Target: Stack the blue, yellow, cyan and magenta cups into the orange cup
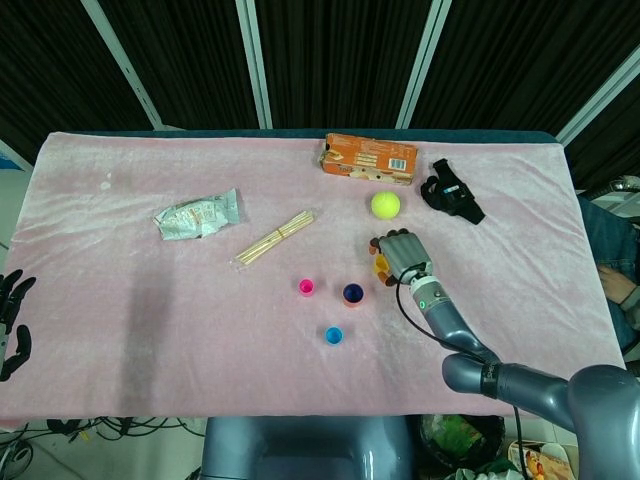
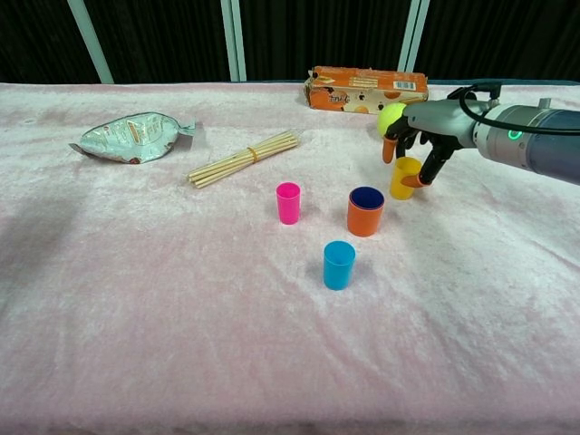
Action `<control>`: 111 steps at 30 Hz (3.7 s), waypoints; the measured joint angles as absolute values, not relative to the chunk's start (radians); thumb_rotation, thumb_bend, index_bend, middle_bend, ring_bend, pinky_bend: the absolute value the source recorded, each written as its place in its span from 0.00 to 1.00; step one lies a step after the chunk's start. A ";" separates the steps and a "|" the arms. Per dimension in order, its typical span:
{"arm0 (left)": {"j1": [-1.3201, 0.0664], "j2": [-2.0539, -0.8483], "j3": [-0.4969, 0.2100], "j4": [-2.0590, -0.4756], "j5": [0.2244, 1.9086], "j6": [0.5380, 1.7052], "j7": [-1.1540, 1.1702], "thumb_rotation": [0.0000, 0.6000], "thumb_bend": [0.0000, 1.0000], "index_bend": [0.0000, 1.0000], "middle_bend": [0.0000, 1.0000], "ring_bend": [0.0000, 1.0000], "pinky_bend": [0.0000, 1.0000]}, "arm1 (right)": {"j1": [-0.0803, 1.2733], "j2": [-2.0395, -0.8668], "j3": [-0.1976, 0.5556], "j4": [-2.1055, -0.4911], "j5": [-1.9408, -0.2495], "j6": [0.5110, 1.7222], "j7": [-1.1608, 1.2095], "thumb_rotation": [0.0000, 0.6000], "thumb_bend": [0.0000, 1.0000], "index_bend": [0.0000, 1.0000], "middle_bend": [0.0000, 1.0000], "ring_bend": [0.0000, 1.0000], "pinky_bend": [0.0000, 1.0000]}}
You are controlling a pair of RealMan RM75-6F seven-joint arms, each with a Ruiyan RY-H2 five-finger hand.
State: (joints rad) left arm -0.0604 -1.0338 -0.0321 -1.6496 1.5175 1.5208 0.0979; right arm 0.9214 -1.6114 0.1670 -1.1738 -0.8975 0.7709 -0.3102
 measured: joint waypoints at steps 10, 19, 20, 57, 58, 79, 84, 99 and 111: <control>-0.061 -1.034 -0.032 -1.650 1.516 1.519 0.098 1.00 0.71 0.09 0.03 0.00 0.01 | 0.913 -1.631 0.172 -1.140 -0.933 0.764 -0.283 1.00 0.33 0.50 0.49 0.29 0.21; -0.061 -1.033 -0.032 -1.652 1.516 1.520 0.098 1.00 0.71 0.09 0.03 0.00 0.01 | 0.910 -1.601 0.197 -1.178 -0.971 0.788 -0.268 1.00 0.36 0.52 0.50 0.29 0.21; -0.061 -1.033 -0.032 -1.652 1.517 1.520 0.098 1.00 0.71 0.09 0.03 0.00 0.01 | 0.911 -1.591 0.199 -1.190 -0.971 0.788 -0.271 1.00 0.36 0.52 0.50 0.29 0.21; -0.061 -1.031 -0.032 -1.652 1.521 1.522 0.092 1.00 0.71 0.09 0.03 0.00 0.01 | 0.900 -1.436 0.153 -1.667 -1.072 0.951 -0.507 1.00 0.36 0.52 0.50 0.29 0.21; -0.061 -1.030 -0.033 -1.652 1.519 1.522 0.090 1.00 0.71 0.09 0.03 0.00 0.01 | 0.901 -1.444 0.150 -1.657 -1.070 0.949 -0.506 1.00 0.36 0.52 0.50 0.29 0.21; -0.061 -1.030 -0.032 -1.653 1.518 1.521 0.095 1.00 0.71 0.09 0.03 0.00 0.01 | 0.886 -1.464 0.134 -1.592 -1.075 0.929 -0.480 1.00 0.36 0.52 0.50 0.29 0.21; -0.061 -1.030 -0.032 -1.653 1.518 1.520 0.097 1.00 0.71 0.09 0.03 0.00 0.01 | 0.879 -1.466 0.129 -1.594 -1.083 0.929 -0.470 1.00 0.36 0.52 0.49 0.29 0.21; -0.061 -1.030 -0.032 -1.653 1.517 1.519 0.098 1.00 0.71 0.09 0.03 0.00 0.01 | 0.873 -1.479 0.113 -1.574 -1.051 0.911 -0.503 1.00 0.25 0.27 0.28 0.23 0.21; -0.060 -1.030 -0.031 -1.656 1.520 1.522 0.098 1.00 0.71 0.09 0.03 0.00 0.01 | 0.871 -1.437 0.135 -1.663 -1.016 0.927 -0.511 1.00 0.21 0.20 0.23 0.22 0.21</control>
